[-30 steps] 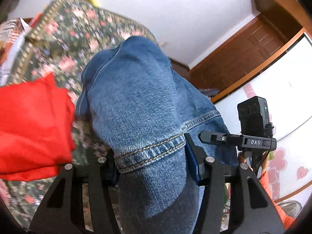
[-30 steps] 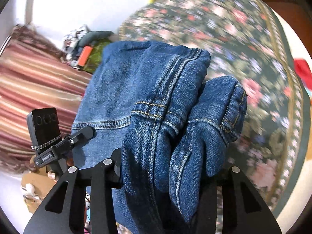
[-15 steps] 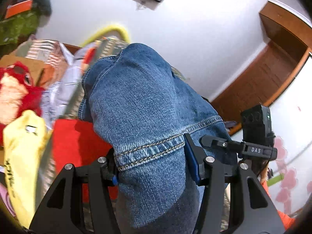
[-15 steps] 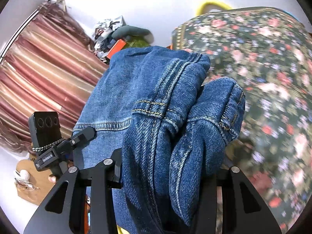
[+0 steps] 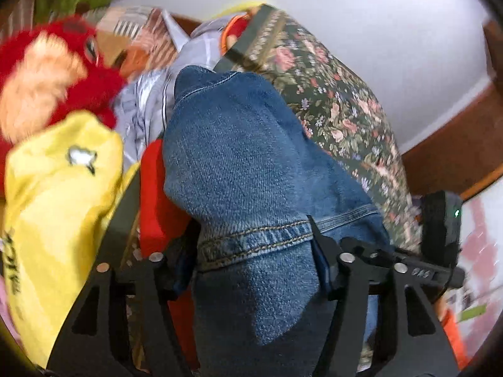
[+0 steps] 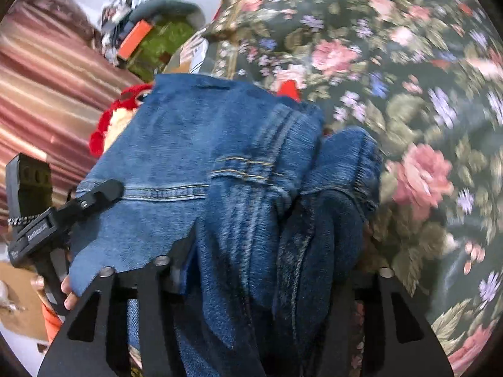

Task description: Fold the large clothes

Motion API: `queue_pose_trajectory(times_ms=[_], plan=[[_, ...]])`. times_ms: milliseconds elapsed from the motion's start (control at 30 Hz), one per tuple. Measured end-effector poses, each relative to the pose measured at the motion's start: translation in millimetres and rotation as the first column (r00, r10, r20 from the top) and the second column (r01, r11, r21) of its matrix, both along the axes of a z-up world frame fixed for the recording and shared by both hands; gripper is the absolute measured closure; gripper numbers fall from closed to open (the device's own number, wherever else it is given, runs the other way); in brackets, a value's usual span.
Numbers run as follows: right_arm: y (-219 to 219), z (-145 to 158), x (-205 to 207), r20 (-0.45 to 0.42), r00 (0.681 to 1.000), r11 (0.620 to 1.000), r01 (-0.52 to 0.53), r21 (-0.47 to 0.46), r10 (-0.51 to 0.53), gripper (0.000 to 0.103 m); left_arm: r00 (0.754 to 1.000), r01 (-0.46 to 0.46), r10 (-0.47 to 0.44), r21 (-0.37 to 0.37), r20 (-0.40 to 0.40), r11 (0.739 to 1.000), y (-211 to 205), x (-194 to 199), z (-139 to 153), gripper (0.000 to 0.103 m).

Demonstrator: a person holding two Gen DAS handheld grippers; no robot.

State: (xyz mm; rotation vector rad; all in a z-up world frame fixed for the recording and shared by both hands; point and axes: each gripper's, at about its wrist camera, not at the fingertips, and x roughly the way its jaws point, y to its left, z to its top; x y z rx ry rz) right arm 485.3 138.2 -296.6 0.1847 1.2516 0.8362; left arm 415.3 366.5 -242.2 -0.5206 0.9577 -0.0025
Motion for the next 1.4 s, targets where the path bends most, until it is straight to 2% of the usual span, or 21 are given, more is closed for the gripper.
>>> queue_pose_trajectory(times_ms=[100, 200, 233, 300, 533, 600, 767, 933, 1100, 1233, 1267, 1333, 1400], plan=[[-9.5, 10.8, -5.2, 0.029, 1.000, 0.999, -0.007, -0.044, 0.008, 0.041, 1.000, 0.009, -0.006, 0.138, -0.024, 0.990, -18.8, -2.1, 7.7, 0.030], [-12.9, 24.0, -20.0, 0.113, 0.993, 0.991, -0.011, -0.130, 0.026, 0.037, 0.999, -0.009, 0.017, 0.193, -0.035, 0.981, -25.9, -9.8, 10.5, 0.024], [-15.4, 26.6, -25.8, 0.142, 0.989, 0.987, -0.007, -0.159, 0.030, 0.035, 0.999, -0.018, 0.025, 0.203, -0.034, 0.979, -25.6, -12.2, 9.7, 0.019], [-17.4, 29.3, -33.7, 0.173, 0.984, 0.979, -0.002, -0.204, 0.038, 0.031, 0.999, -0.023, 0.030, 0.202, -0.034, 0.979, -28.5, -23.9, 11.8, 0.015], [-51.4, 32.9, -59.9, 0.152, 0.988, 0.967, 0.017, -0.255, 0.022, 0.030, 0.998, -0.029, 0.037, 0.181, -0.044, 0.983, -40.1, -76.6, 19.9, 0.014], [-60.0, 41.6, -67.9, 0.162, 0.987, 0.967, 0.032, -0.252, 0.010, 0.030, 0.998, -0.035, 0.045, 0.179, -0.054, 0.983, -43.9, -89.1, 27.4, 0.014], [-80.7, 89.8, -91.2, 0.223, 0.974, 0.982, 0.067, -0.174, -0.027, 0.030, 0.999, -0.025, 0.030, 0.295, -0.013, 0.955, -66.4, -114.3, 61.3, 0.014], [-97.6, 159.2, -123.5, 0.352, 0.933, 0.994, 0.098, -0.045, -0.076, 0.030, 0.988, -0.060, 0.007, 0.348, 0.151, 0.936, -92.6, -150.2, 129.0, 0.014], [-114.5, 230.2, -174.1, 0.501, 0.855, 0.990, 0.098, 0.104, -0.137, 0.030, 0.940, -0.113, -0.024, 0.375, 0.341, 0.920, -120.5, -195.9, 198.1, 0.014], [-124.4, 271.4, -222.7, 0.631, 0.755, 0.981, 0.077, 0.180, -0.175, 0.030, 0.867, -0.180, -0.058, 0.419, 0.495, 0.890, -150.7, -245.4, 246.0, 0.014], [-127.7, 281.7, -239.0, 0.668, 0.719, 0.977, 0.073, 0.202, -0.192, 0.030, 0.850, -0.200, -0.065, 0.433, 0.523, 0.879, -157.8, -256.1, 253.5, 0.014], [-132.5, 293.3, -262.0, 0.712, 0.667, 0.969, 0.070, 0.235, -0.221, 0.030, 0.813, -0.239, -0.077, 0.452, 0.577, 0.859, -172.1, -277.9, 265.1, 0.014], [-137.4, 297.7, -279.3, 0.729, 0.636, 0.958, 0.065, 0.278, -0.254, 0.030, 0.770, -0.290, -0.083, 0.463, 0.633, 0.838, -188.7, -302.7, 273.3, 0.014]])
